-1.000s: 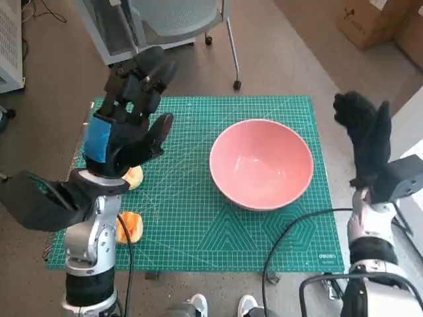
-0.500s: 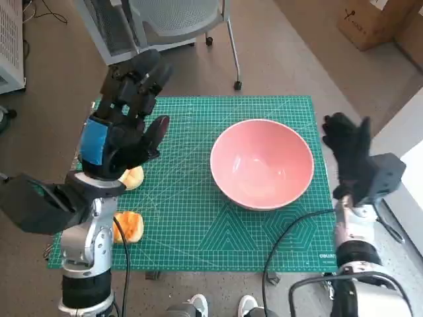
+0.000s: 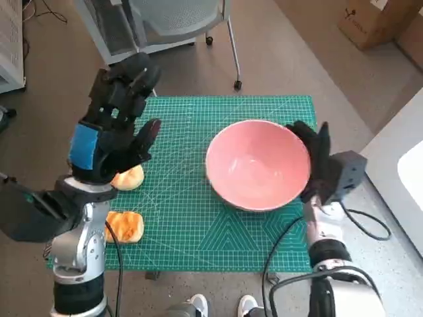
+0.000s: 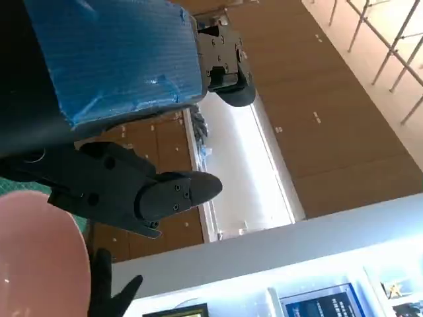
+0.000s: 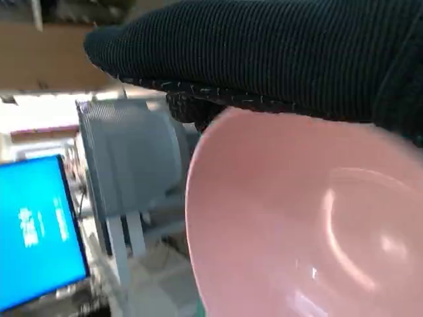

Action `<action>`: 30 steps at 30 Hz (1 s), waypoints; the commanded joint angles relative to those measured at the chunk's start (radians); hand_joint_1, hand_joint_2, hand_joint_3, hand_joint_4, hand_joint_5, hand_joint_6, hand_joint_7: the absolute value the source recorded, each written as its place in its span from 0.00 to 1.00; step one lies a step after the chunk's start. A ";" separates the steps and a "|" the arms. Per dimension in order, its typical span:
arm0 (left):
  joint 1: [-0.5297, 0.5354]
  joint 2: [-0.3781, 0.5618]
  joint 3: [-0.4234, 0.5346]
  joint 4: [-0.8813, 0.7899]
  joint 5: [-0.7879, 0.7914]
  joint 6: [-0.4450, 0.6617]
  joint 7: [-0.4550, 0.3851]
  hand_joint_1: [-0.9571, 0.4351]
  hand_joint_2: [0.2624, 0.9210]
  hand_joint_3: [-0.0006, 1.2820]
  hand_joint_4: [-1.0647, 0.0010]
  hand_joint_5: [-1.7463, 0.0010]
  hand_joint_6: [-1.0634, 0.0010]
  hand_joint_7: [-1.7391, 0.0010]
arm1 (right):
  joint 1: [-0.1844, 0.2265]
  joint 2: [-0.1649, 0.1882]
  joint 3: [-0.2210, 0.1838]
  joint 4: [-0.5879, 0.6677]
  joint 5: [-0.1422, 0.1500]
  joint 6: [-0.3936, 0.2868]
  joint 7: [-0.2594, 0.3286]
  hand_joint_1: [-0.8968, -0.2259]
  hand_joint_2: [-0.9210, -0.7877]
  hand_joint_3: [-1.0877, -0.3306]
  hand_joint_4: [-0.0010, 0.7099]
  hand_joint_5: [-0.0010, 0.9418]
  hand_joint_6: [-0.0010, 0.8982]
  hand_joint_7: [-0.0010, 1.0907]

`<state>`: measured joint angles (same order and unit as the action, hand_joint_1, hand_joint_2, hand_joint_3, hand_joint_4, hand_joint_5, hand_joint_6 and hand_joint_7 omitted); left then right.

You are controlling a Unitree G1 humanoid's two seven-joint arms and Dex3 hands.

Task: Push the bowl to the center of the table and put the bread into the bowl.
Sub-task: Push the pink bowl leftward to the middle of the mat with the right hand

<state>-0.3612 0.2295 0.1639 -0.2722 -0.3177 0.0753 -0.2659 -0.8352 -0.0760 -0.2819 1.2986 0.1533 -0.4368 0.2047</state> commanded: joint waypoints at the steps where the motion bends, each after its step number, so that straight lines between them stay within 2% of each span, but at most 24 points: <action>1: 0.035 0.008 0.015 -0.038 -0.002 0.003 0.008 0.41 0.96 0.33 0.99 0.72 1.00 0.57 | -0.026 0.042 -0.003 0.013 0.000 0.039 0.015 0.61 0.00 0.71 0.32 0.00 0.47 0.01; 5: 0.054 0.011 0.025 -0.051 -0.006 0.002 0.009 0.40 0.99 0.29 0.98 0.73 1.00 0.58 | -0.045 0.063 -0.002 0.017 -0.004 0.057 0.017 0.61 0.00 0.69 0.31 0.00 0.46 0.00; 19: 0.130 0.021 0.067 -0.116 -0.001 0.005 0.030 0.38 1.00 0.25 0.91 0.79 1.00 0.59 | -0.099 0.113 -0.011 0.032 -0.007 0.093 0.035 0.51 0.00 0.79 0.34 0.01 0.51 0.02; 30: 0.170 0.020 0.079 -0.159 0.008 0.016 0.062 0.39 1.00 0.25 0.89 0.82 1.00 0.59 | -0.122 0.116 0.001 0.034 -0.030 0.091 0.040 0.50 0.00 0.81 0.34 0.01 0.51 0.02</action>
<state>-0.2056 0.2399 0.2381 -0.4002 -0.3180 0.0843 -0.2134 -0.9560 0.0403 -0.2851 1.3175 0.1370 -0.3587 0.2363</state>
